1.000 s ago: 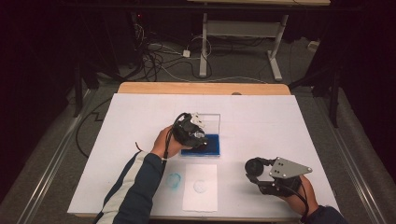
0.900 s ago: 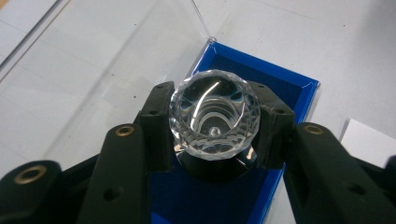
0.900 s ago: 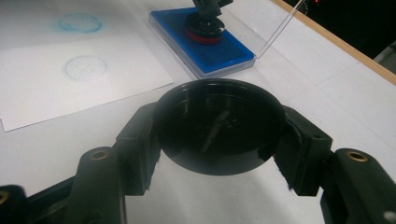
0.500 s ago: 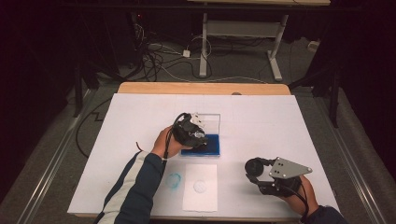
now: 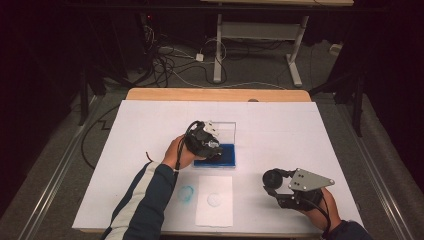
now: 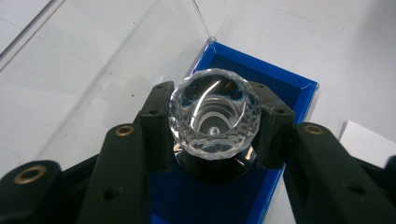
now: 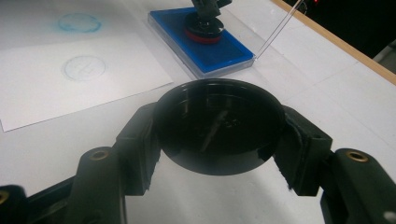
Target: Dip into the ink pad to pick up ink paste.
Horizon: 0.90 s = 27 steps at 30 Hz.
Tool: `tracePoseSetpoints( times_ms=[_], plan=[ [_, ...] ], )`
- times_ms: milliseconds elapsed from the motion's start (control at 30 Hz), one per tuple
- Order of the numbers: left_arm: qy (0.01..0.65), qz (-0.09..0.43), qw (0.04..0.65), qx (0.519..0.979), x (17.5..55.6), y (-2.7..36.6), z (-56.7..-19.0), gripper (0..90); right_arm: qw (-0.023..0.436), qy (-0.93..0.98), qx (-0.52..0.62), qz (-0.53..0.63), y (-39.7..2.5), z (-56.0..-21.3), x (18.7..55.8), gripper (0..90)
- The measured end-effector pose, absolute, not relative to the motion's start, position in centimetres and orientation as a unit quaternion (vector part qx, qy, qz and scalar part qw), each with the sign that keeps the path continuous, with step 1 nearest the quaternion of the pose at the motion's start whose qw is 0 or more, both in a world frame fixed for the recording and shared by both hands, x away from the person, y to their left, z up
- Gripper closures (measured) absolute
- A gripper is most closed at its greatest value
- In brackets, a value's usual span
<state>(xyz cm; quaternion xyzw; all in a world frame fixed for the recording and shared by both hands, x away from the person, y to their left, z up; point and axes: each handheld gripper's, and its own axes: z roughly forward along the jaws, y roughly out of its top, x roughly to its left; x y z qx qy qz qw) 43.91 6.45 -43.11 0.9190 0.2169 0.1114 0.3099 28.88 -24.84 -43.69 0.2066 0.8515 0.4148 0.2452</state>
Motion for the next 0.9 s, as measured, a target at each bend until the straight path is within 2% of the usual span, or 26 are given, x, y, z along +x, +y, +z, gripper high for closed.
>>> tracePoseSetpoints(
  times_ms=[533,900],
  plan=[
    [0.212,0.125,0.295,0.923,43.5,6.2,-42.7,54.2,0.249,0.847,0.211,0.419,-25.1,-43.5,28.9,38.6],
    [0.214,0.146,0.325,0.91,43.0,7.7,-40.4,54.2,0.25,0.847,0.211,0.419,-25.0,-43.5,28.9,38.6]
  ],
)
